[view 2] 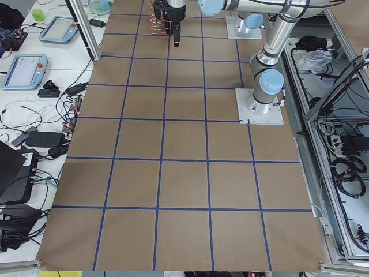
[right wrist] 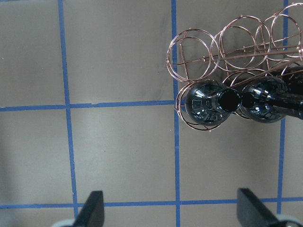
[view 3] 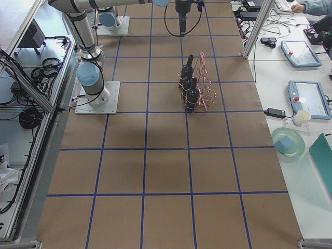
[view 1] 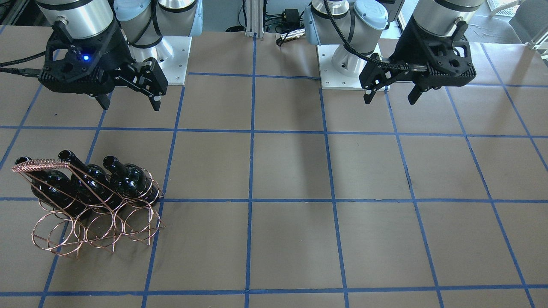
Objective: Place wine into wine basket
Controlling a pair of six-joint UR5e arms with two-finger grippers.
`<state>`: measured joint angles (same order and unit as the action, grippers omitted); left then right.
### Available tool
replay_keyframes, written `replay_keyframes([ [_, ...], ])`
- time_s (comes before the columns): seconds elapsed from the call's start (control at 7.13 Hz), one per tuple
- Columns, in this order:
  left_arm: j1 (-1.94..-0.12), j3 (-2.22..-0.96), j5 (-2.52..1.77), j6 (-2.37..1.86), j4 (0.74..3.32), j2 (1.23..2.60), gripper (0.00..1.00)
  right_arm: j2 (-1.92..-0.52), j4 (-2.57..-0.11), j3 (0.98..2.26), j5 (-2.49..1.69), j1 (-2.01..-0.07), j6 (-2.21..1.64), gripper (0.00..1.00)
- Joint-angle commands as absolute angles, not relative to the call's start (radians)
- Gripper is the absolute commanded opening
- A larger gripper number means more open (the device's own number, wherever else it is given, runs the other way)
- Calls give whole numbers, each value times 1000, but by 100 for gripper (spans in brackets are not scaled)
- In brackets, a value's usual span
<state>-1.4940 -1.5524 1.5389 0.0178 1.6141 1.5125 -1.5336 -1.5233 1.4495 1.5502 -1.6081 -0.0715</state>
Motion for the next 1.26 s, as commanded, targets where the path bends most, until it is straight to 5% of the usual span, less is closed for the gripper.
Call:
replay_keyframes([
  [0.0,-1493,-1552,1539,18,1615,1513,100,-1539,-1514,1453,1580,-1606,-80,100],
  [1.12,-1496,-1554,1536,15,1614,1516,100,-1537,-1514,1469,1582,-1606,-57,100],
])
